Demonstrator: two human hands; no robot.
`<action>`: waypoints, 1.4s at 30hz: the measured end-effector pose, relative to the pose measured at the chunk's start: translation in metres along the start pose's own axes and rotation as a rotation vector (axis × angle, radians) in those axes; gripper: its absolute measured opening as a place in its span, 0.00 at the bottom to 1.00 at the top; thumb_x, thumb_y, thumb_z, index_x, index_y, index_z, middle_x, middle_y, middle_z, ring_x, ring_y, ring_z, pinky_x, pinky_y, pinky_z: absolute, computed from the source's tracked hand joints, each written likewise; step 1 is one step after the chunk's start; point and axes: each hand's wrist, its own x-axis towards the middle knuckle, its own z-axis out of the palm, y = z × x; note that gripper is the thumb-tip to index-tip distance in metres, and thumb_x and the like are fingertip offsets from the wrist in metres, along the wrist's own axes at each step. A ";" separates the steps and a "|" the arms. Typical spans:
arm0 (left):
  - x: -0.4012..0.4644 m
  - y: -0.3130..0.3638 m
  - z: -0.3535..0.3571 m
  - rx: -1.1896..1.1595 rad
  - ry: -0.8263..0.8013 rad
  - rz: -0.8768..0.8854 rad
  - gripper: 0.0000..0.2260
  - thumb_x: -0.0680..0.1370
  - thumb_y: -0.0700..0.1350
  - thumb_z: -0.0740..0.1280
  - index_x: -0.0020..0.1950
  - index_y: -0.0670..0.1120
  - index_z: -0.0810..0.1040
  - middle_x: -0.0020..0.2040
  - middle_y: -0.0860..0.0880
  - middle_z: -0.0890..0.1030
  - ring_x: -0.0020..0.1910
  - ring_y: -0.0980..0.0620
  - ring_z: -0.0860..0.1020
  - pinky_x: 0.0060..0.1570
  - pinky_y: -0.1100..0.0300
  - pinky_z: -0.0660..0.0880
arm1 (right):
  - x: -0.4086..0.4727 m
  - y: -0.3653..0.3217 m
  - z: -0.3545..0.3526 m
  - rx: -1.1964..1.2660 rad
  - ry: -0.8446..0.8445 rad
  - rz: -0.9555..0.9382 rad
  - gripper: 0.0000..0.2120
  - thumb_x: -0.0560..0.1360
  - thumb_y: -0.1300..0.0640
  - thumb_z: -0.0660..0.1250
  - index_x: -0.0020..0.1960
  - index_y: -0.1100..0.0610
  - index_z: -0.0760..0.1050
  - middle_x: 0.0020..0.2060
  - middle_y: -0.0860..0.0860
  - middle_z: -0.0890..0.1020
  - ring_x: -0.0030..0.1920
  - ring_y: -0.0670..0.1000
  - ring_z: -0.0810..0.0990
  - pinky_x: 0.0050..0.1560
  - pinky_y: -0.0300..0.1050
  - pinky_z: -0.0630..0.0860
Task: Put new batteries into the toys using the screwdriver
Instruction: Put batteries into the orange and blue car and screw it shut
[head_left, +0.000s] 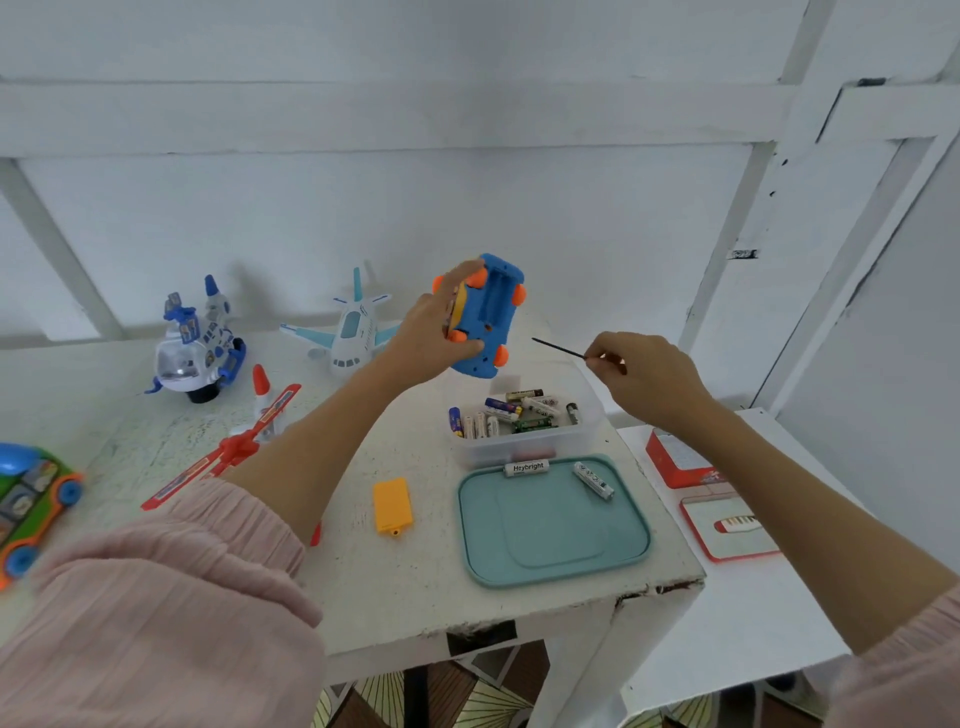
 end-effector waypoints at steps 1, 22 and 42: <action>-0.005 0.000 -0.003 -0.119 0.022 -0.027 0.31 0.73 0.31 0.68 0.71 0.51 0.60 0.55 0.49 0.74 0.46 0.59 0.80 0.46 0.57 0.80 | -0.005 -0.002 0.000 0.055 0.001 -0.019 0.08 0.78 0.56 0.60 0.51 0.54 0.78 0.44 0.47 0.81 0.40 0.48 0.75 0.42 0.42 0.68; -0.100 -0.011 -0.060 -0.380 0.257 -0.173 0.35 0.75 0.33 0.68 0.73 0.57 0.56 0.57 0.50 0.75 0.52 0.59 0.79 0.47 0.56 0.81 | -0.063 -0.114 0.096 0.302 -0.561 -0.527 0.10 0.72 0.62 0.70 0.53 0.56 0.80 0.46 0.47 0.71 0.45 0.45 0.71 0.46 0.26 0.66; -0.096 -0.011 -0.035 -0.474 0.214 -0.202 0.34 0.74 0.35 0.69 0.68 0.63 0.58 0.55 0.51 0.76 0.54 0.53 0.79 0.47 0.57 0.80 | -0.061 -0.059 0.084 0.397 -0.192 -0.191 0.10 0.67 0.71 0.70 0.46 0.61 0.80 0.43 0.52 0.79 0.41 0.45 0.76 0.47 0.32 0.73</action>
